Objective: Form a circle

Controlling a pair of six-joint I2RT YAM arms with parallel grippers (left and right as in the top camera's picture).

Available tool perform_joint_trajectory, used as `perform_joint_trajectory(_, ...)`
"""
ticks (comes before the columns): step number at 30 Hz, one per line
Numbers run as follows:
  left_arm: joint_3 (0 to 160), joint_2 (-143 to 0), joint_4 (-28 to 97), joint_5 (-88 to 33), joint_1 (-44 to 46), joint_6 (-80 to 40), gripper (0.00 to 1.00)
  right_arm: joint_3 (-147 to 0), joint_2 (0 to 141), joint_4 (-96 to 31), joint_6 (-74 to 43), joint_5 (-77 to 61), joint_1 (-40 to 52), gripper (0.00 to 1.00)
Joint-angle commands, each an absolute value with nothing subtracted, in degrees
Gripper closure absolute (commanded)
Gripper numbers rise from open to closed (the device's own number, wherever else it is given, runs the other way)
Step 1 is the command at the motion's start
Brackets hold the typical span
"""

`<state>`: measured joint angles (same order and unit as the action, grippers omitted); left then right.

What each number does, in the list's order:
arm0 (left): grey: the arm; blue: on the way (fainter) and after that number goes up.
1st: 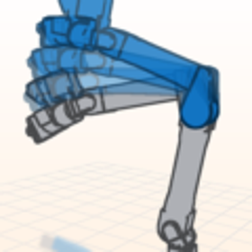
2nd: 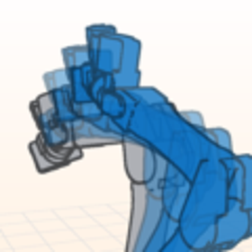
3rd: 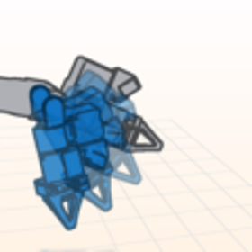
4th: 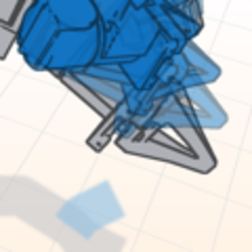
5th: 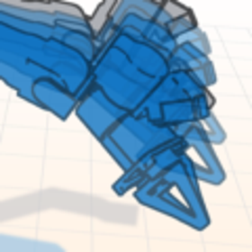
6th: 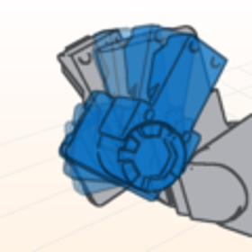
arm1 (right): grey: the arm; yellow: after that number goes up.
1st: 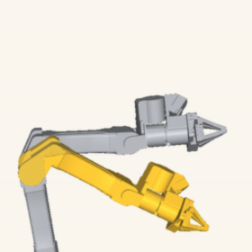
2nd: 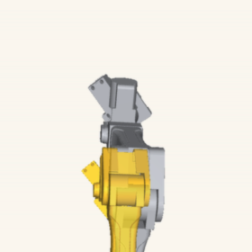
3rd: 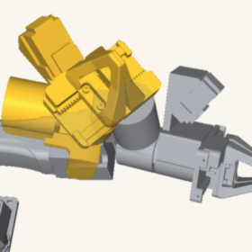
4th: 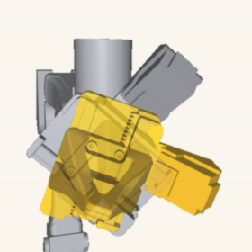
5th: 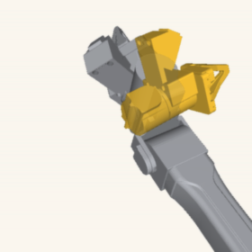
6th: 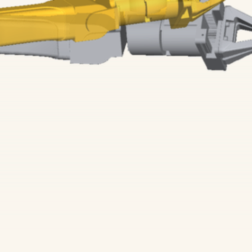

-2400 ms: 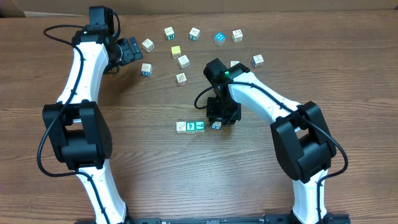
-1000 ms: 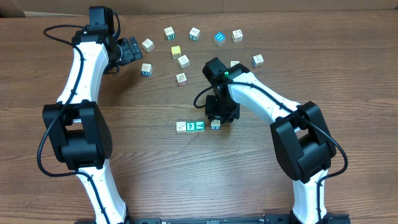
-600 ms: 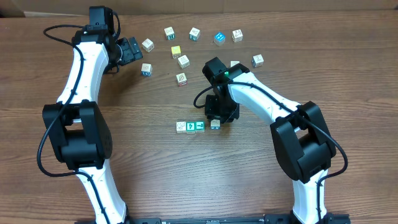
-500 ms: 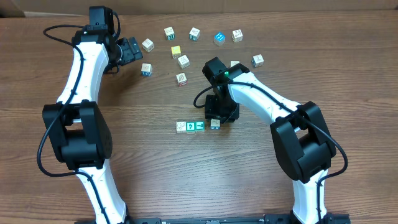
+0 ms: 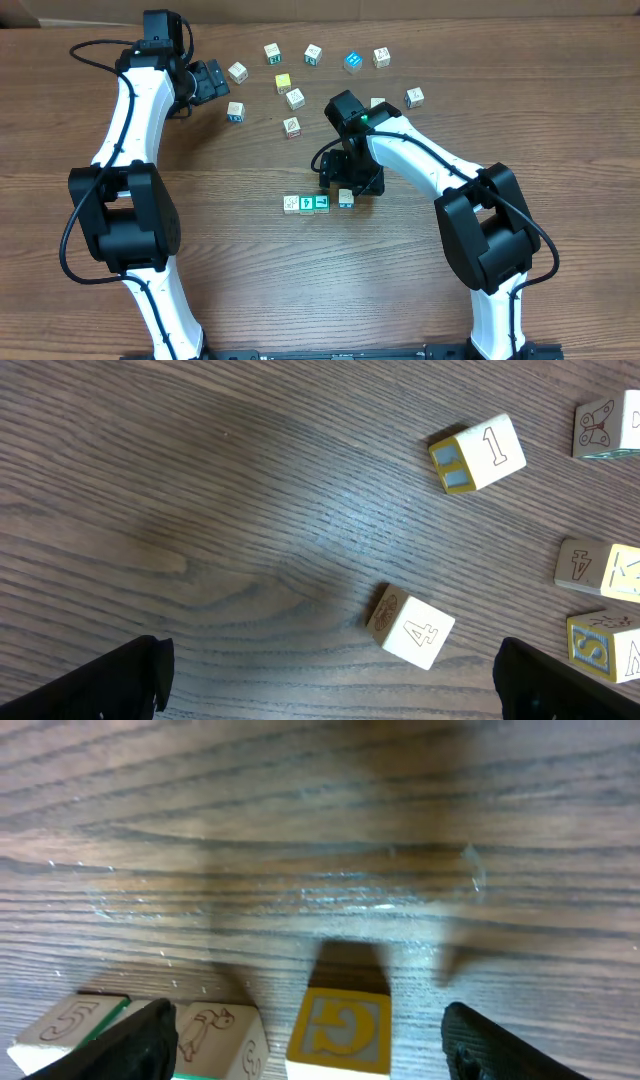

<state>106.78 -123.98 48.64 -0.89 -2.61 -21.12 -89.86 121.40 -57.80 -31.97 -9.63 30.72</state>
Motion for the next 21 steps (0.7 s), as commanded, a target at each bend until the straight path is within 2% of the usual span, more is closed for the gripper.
perform_joint_trajectory(1, 107.53, -123.66, 48.64, -1.10, -2.22, -22.31, 0.00, -89.47, 121.54, -57.04, -32.12, -9.02, 30.17, 0.17)
perform_joint_trajectory(21, 107.50, -123.66, 48.64, -1.10, -2.22, -22.31, 0.00, -89.47, 121.54, -54.33, -32.14, -6.02, 28.73, 0.13)
